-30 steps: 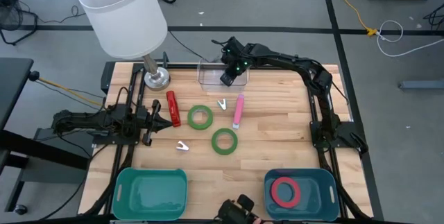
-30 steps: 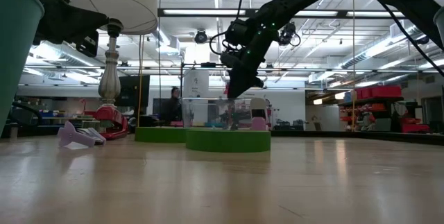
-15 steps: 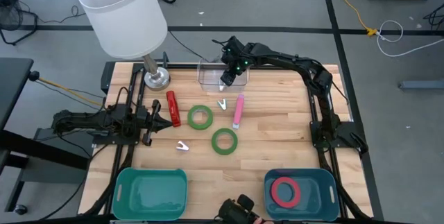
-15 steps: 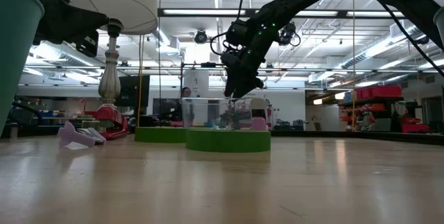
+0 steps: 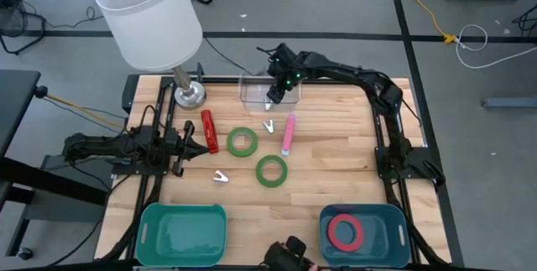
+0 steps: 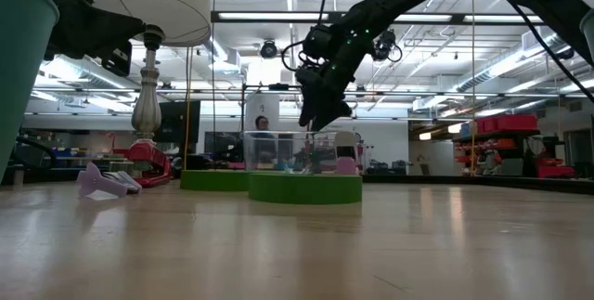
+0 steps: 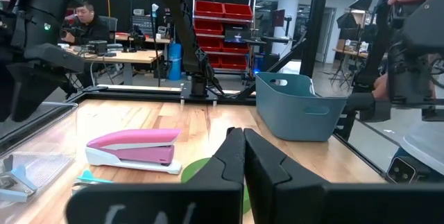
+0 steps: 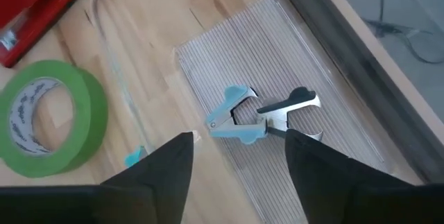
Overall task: Pick and place Stapler, Stapler remover, tape
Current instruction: Put the green tape into the blue bin
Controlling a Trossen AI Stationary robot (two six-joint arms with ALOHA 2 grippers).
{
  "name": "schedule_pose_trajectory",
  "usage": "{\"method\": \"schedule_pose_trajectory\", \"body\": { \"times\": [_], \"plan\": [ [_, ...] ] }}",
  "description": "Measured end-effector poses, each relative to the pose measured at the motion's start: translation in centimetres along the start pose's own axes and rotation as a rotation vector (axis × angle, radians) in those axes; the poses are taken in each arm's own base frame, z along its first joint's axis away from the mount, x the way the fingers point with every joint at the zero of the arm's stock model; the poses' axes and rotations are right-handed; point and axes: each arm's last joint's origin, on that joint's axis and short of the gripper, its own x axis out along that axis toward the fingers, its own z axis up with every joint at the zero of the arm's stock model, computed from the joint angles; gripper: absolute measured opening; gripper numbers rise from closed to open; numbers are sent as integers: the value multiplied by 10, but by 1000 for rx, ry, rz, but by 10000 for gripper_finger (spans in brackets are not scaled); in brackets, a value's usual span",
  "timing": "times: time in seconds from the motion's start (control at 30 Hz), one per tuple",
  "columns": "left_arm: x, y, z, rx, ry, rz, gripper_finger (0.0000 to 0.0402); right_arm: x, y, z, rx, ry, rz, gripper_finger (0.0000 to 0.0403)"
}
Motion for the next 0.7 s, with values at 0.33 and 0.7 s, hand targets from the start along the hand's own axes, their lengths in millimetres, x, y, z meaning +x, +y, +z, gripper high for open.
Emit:
{"method": "schedule_pose_trajectory", "body": {
  "times": [0.33, 0.7],
  "plan": [
    [0, 0, 0, 0, -1, 0, 3, -40, 19, 15, -65, -165, 59, 214],
    [0, 0, 0, 0, 0, 0, 3, -79, 47, 18, -132, -263, 90, 212]
  ]
}}
